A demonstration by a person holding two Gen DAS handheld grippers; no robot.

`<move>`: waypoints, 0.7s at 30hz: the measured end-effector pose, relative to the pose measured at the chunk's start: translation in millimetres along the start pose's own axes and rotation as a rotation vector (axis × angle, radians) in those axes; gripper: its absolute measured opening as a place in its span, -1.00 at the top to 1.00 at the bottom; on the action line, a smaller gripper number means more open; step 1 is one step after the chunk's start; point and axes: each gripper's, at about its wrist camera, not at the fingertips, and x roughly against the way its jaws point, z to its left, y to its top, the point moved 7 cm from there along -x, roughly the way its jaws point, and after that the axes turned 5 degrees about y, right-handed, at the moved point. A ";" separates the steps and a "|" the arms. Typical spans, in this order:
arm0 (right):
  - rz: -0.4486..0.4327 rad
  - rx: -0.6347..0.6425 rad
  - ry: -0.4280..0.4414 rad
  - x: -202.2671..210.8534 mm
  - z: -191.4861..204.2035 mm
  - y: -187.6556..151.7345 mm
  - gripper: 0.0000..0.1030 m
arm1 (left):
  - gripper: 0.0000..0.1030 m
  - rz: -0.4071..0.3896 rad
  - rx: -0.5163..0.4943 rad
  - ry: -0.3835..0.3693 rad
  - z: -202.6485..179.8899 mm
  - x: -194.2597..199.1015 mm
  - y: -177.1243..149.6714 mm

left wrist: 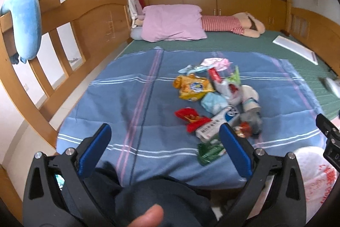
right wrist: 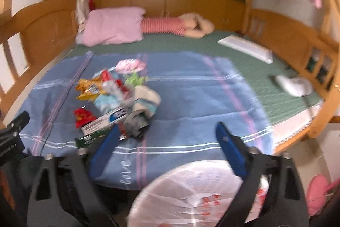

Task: Collect trash
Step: 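Grasp the dark plastic bag with the right gripper while the left gripper grasps the green wrapper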

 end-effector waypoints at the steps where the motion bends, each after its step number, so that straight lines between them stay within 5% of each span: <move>1: 0.011 -0.002 0.014 -7.2 2.6 -0.6 -0.19 | -0.95 0.009 -0.004 0.004 0.8 -6.6 0.2; 3: 0.034 -0.006 0.049 -23.4 10.5 -1.6 0.01 | -0.95 0.053 -0.004 -0.013 3.1 -22.5 -0.6; 7: 0.058 0.018 0.089 -51.4 32.6 1.1 0.03 | -0.64 0.099 0.006 -0.019 8.0 -44.0 -3.0; 13: 0.094 -0.035 0.110 -85.4 38.0 13.2 -0.17 | 0.27 0.256 0.054 -0.142 0.8 -92.1 -5.9; 17: 0.131 -0.105 0.103 -115.8 26.2 18.2 -0.22 | 0.34 0.407 0.137 -0.254 -13.1 -132.0 -10.0; 21: 0.204 -0.138 0.077 -155.0 19.0 15.6 -0.22 | 0.29 0.491 0.137 -0.278 -39.0 -157.3 -25.2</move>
